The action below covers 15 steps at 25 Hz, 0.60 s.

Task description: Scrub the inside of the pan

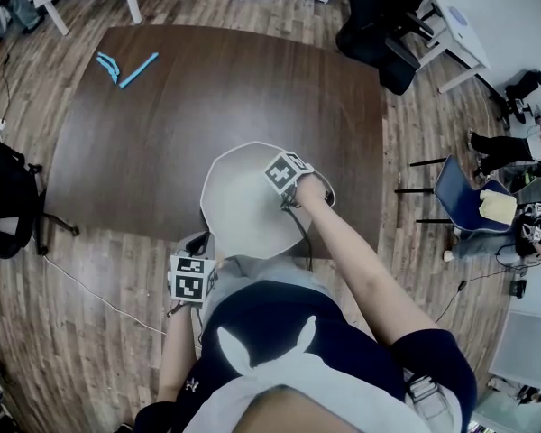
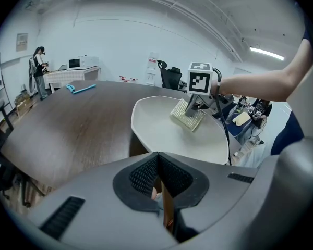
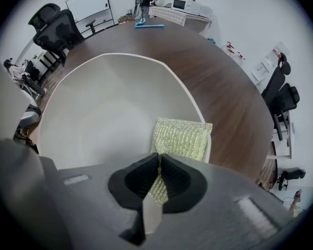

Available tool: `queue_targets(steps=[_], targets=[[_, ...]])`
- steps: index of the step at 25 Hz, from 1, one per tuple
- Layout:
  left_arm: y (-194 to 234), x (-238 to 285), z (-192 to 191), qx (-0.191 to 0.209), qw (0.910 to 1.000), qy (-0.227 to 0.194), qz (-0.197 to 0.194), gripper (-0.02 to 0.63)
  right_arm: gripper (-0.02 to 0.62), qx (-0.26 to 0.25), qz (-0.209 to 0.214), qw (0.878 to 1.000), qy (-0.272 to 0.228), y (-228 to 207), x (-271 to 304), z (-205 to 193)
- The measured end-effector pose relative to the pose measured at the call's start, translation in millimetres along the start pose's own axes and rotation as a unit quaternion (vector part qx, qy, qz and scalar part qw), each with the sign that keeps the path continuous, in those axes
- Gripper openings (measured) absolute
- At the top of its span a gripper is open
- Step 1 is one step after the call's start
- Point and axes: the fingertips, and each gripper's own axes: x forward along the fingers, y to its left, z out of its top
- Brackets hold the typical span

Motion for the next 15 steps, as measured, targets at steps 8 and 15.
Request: queue_targets(steps=[8,15], targets=[[0,-1,2,0.001,1.0000,-0.002,0.002,0.003,0.015,-0.010,0.020,0.999,0.031,6,5,-13],[-1,-2,-4,0.006,0.9999,0.000,0.008,0.003,0.015,-0.011,0.041,0.997,0.071,22,15,-38]])
